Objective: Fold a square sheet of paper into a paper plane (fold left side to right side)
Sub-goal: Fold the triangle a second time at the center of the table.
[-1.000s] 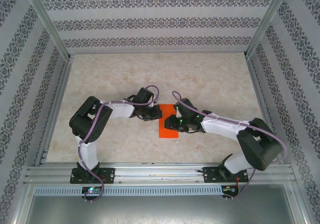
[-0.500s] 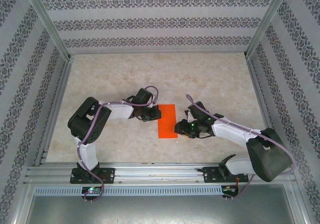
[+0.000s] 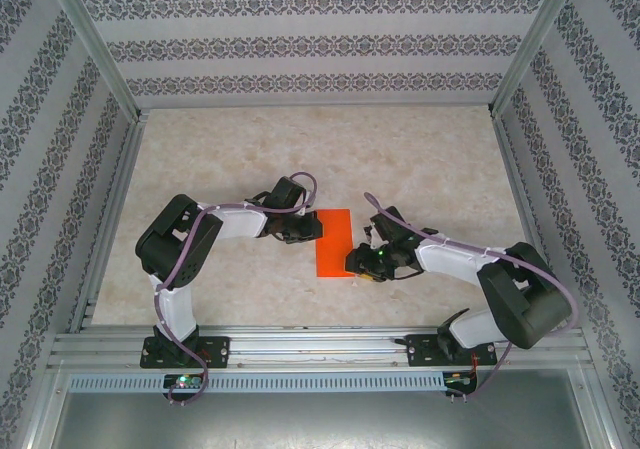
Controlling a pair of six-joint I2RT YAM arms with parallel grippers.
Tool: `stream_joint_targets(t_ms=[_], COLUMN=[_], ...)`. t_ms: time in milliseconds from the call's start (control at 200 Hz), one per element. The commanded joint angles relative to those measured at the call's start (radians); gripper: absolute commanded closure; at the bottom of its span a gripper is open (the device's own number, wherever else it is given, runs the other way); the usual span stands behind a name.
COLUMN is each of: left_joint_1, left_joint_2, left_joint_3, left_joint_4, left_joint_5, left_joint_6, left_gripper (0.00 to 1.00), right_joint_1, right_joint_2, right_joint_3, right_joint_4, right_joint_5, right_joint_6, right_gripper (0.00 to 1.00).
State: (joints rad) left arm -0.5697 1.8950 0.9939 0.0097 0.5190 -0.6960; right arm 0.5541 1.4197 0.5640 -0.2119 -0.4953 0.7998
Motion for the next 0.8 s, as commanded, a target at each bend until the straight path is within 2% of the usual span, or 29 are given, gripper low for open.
stream_joint_targets(t_ms=[0,420,799], left_joint_1=[-0.012,-0.012,-0.012], left_joint_2=[-0.009,-0.012,-0.018], left_joint_3=[-0.026,-0.028,-0.031], left_joint_4=[-0.048,-0.047,-0.044], left_joint_5=[-0.034,-0.032,-0.032], left_joint_6=[0.02,0.021,0.025], left_gripper=[0.9,0.9,0.9], right_joint_1=[0.016,0.003,-0.032], right_joint_2=[0.021,0.014,0.045], right_joint_3=[-0.003,-0.015,0.018], right_joint_4=[0.046,0.147,0.16], right_joint_5=[-0.021,-0.049,-0.075], right_joint_6=[0.018,0.062,0.012], right_gripper=[0.59,0.61,0.6])
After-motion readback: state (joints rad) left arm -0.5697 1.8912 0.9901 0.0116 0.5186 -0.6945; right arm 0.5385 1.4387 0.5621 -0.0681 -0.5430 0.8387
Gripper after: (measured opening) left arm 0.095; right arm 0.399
